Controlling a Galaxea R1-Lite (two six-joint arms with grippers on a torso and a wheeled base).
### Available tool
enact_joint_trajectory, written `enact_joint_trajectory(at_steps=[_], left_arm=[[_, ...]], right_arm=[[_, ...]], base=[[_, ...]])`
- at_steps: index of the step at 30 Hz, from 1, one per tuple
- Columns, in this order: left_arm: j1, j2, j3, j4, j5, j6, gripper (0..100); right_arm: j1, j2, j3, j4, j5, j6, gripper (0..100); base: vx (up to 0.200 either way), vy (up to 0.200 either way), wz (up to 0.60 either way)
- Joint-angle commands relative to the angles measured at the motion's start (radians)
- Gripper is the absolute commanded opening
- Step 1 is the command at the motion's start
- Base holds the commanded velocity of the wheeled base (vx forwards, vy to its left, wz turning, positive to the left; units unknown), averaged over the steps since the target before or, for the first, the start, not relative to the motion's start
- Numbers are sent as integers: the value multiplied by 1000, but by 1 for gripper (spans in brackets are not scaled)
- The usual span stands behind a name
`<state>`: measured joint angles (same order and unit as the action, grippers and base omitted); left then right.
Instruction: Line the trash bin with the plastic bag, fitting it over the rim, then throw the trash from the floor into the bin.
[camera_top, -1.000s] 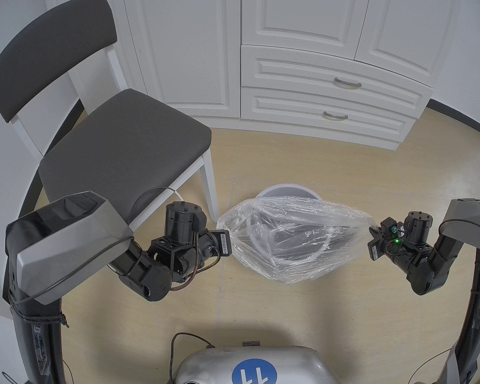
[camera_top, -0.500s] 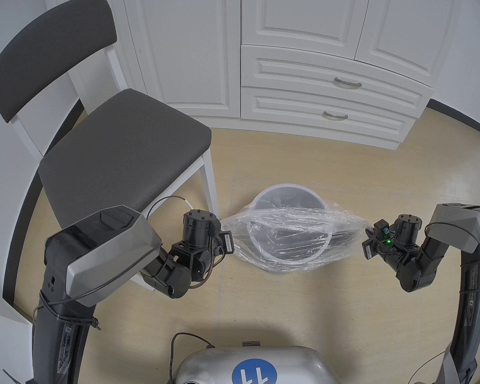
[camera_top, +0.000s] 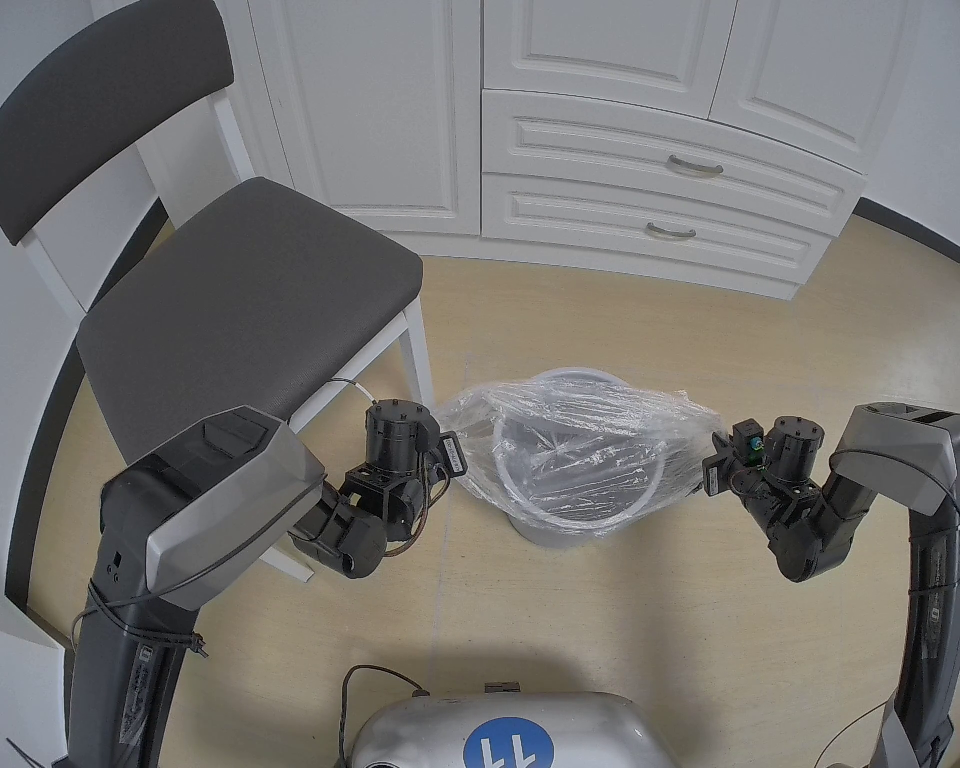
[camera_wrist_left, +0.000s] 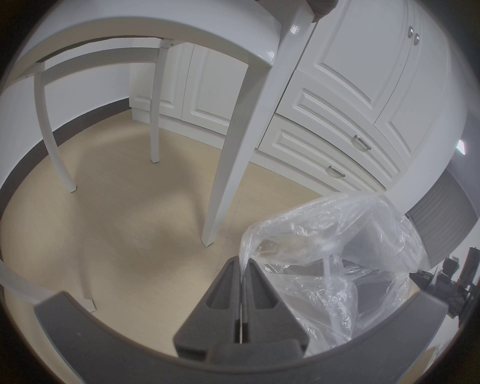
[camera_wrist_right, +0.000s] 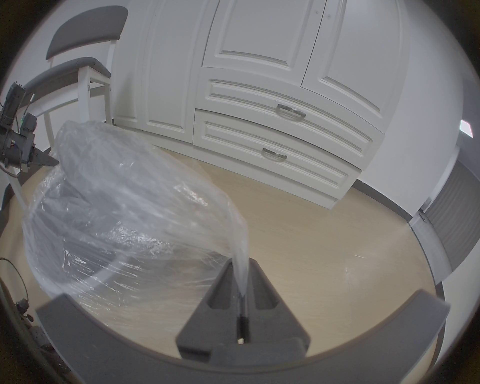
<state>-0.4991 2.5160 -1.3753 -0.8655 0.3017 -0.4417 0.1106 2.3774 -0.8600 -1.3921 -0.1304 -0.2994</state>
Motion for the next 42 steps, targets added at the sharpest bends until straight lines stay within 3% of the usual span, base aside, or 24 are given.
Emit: enact_joint_trajectory(at_steps=[1,6,8,15,21,30,35,42], left_arm=[[1,1,-7,2,0,-2,0],[-9,-6,24,14,0,5,0],[-22,-22,78,14,-7,18,0],[-52,-78,147,19,-21,31,0],[-67,-106,208,22,-99,34,0],[-64,-55,160,19,-84,32,0],[-55,-63,151,10,-67,32,0],[-35,-98,168,23,-67,41,0]], right_arm=[[1,0,-4,8,-1,0,0],[-28,-21,47,13,5,-29,0],[-63,-57,96,15,32,-103,0],[-131,-149,205,47,120,-224,0],[-121,-150,225,88,130,-247,0],[-81,-3,173,65,126,-251,0],[-89,19,161,-33,135,-251,0],[-88,22,174,-110,259,-245,0]], base=[[0,0,0],[0,0,0],[0,0,0],[0,0,0],[0,0,0],[0,0,0],[0,0,0],[0,0,0]])
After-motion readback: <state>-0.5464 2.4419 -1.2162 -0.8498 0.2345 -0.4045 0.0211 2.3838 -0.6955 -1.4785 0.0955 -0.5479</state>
